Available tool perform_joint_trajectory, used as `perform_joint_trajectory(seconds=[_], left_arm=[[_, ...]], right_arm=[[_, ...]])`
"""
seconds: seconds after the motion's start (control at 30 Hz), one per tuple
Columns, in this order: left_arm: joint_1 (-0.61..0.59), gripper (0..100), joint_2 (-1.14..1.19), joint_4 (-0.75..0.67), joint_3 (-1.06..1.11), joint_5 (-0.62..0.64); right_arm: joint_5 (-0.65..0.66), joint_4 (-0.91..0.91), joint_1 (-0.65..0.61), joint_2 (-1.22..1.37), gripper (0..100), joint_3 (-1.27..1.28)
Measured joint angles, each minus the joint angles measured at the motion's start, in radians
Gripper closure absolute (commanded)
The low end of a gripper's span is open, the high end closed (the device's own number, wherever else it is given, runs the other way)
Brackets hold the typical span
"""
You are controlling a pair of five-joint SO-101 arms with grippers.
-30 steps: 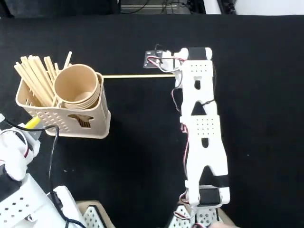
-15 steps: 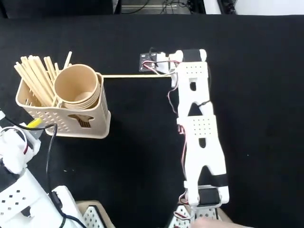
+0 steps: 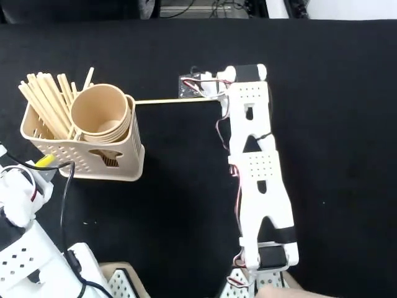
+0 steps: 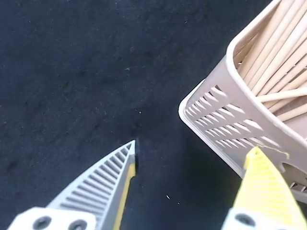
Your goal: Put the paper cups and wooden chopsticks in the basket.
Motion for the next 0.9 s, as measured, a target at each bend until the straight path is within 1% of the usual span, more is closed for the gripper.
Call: perform_joint_trajectory(seconds=[0.2,0.6,0.77,0.9], left_arm=[[0.0,65,0.0,-0.002,0.02,0.0],[0.0,65,0.0,-0.002,0.02,0.0],[0.0,65,0.0,-0.002,0.02,0.0],[0.0,65,0.0,-0.002,0.02,0.0]], right_arm=[[0.0,-0.08,0.0,0.002,88.4,0.0],[0.0,-0.068,0.0,0.003,88.4,0.0],[0.0,-0.144,0.0,0.003,88.4,0.0],[-0.008,-0.16,0.0,0.005,88.4,0.0]])
